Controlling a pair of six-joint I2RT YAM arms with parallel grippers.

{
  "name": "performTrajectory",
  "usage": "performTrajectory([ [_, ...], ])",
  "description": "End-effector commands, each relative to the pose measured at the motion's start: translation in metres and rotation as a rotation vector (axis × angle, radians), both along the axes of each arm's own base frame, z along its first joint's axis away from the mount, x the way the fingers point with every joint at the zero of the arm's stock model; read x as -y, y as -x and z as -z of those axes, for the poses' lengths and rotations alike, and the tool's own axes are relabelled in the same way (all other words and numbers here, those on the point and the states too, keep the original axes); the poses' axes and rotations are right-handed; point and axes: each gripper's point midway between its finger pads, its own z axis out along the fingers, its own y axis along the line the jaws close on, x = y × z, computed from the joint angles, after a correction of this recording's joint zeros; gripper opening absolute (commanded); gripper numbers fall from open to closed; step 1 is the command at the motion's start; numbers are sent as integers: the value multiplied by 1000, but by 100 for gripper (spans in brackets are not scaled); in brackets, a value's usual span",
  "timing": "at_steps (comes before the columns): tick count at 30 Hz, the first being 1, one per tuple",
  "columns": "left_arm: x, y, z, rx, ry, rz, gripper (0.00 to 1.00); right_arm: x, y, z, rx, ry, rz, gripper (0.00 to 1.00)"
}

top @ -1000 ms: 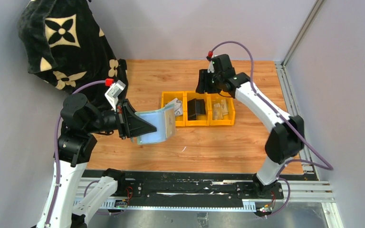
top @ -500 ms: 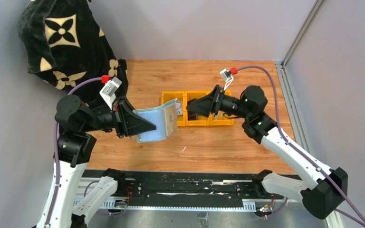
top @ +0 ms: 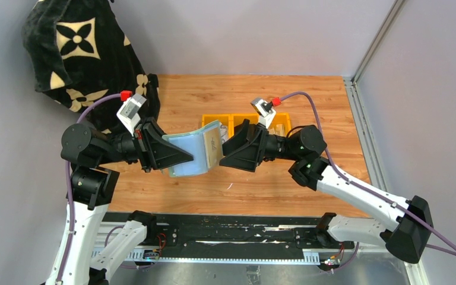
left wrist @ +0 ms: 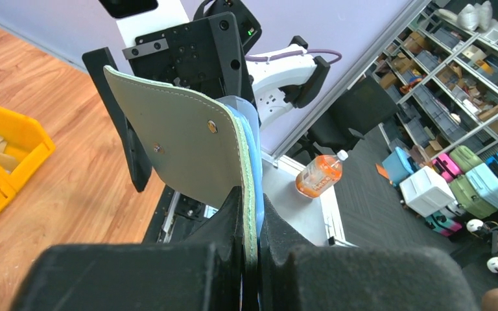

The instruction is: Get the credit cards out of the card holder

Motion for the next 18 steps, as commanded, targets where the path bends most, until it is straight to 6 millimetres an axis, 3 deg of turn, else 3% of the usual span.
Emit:
performTrajectory([
  [1, -2, 11, -15, 51, 26, 20, 0, -3, 17, -19, 46, -102, -61, 84],
  [3, -2, 11, -16, 54, 28, 21, 0, -4, 21, -24, 44, -128, -79, 83],
  [5, -2, 12, -16, 55, 29, 20, 0, -5, 22, -26, 38, -141, -91, 74],
  [7, -2, 12, -14, 56, 27, 21, 0, -5, 21, -27, 33, -140, -90, 60],
  [10, -2, 10, -6, 46, 9, 16, 1, -1, 23, -29, 46, -133, -80, 29],
  [13, -2, 3, 14, 16, -40, -3, 32, 3, 22, -29, 82, -78, -45, 3],
  [18, -4, -2, 30, 54, -97, -43, 83, 10, 12, -11, 213, 172, 66, 0],
])
